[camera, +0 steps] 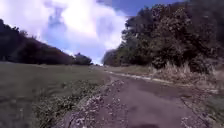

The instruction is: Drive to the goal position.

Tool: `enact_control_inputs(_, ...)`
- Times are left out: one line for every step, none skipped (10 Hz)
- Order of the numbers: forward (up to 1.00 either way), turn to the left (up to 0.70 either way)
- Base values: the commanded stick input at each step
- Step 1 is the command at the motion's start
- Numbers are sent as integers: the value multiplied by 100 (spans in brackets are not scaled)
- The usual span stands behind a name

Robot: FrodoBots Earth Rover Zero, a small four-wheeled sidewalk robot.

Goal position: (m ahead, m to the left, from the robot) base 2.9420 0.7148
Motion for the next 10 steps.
enact_control_inputs(85,-34)
enact_control_inputs(85,-34)
enact_control_inputs(85,-34)
enact_control_inputs(85,-34)
enact_control_inputs(85,-34)
enact_control_inputs(85,-34)
enact_control_inputs(85,-20)
enact_control_inputs(85,-9)
enact_control_inputs(85,0)
enact_control_inputs(85,0)
